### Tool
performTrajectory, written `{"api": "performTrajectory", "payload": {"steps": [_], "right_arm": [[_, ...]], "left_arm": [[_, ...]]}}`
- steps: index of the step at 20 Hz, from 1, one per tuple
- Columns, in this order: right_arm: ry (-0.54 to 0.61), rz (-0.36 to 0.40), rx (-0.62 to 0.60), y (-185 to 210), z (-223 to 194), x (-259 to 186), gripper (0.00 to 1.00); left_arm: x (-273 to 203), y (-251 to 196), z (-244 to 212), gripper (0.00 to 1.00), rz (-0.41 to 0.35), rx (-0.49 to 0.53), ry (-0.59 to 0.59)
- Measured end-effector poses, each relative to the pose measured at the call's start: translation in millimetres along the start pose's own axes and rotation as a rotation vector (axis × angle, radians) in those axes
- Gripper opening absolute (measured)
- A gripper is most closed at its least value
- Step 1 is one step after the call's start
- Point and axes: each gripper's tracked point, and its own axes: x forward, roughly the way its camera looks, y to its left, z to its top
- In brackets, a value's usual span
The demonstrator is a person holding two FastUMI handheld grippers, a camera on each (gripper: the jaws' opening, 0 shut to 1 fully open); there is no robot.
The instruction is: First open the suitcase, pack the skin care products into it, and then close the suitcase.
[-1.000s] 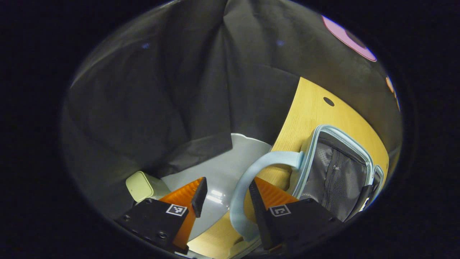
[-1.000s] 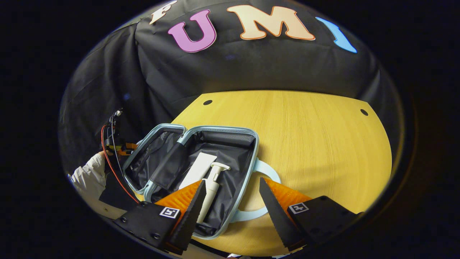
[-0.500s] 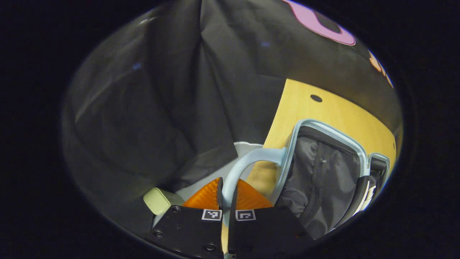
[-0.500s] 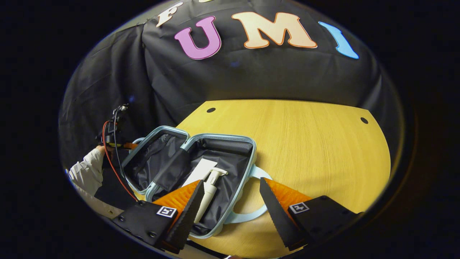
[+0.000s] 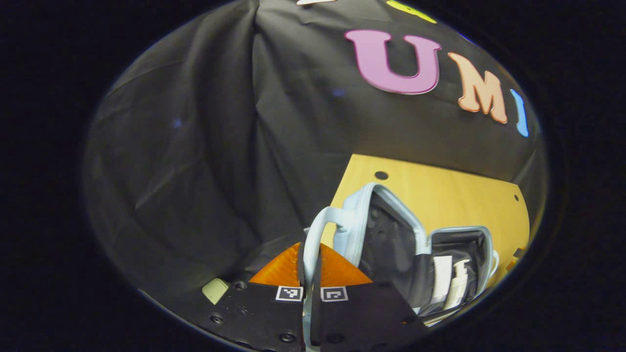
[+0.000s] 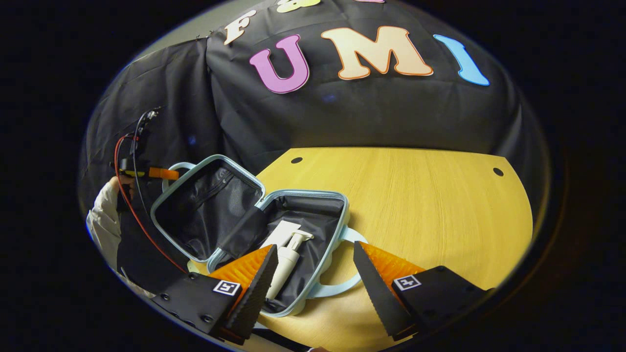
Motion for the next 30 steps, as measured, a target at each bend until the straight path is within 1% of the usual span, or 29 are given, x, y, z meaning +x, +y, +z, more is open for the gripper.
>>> {"api": "performTrajectory", "payload": {"steps": [3, 9, 13, 17, 21, 24, 27, 30], "right_arm": [[-0.026, -0.004, 0.002, -13, 4, -15, 0.98], [-0.060, -0.036, 0.023, -47, 2, -45, 0.97], [-0.090, -0.060, 0.046, -68, 5, -64, 0.97], [-0.103, -0.088, 0.065, -87, 3, -81, 0.97], [-0.110, -0.111, 0.100, -104, 0, -96, 0.98], [-0.128, -0.129, 0.117, -115, 2, -105, 0.98], [-0.133, -0.152, 0.125, -128, 2, -112, 0.97], [-0.134, -0.173, 0.130, -138, -2, -121, 0.97]], "left_arm": [[-34, -41, 19, 0.00, -0.061, 0.025, -0.046], [-70, -120, 42, 0.00, -0.173, 0.075, -0.109], [-86, -181, 50, 0.00, -0.289, 0.093, -0.130], [-96, -238, 47, 0.00, -0.389, 0.108, -0.128], [-104, -299, 31, 0.00, -0.497, 0.135, -0.105], [-111, -345, 6, 0.00, -0.579, 0.147, -0.047], [-105, -384, -21, 0.00, -0.609, 0.195, 0.009], [-103, -406, -45, 0.00, -0.636, 0.209, 0.063]]}}
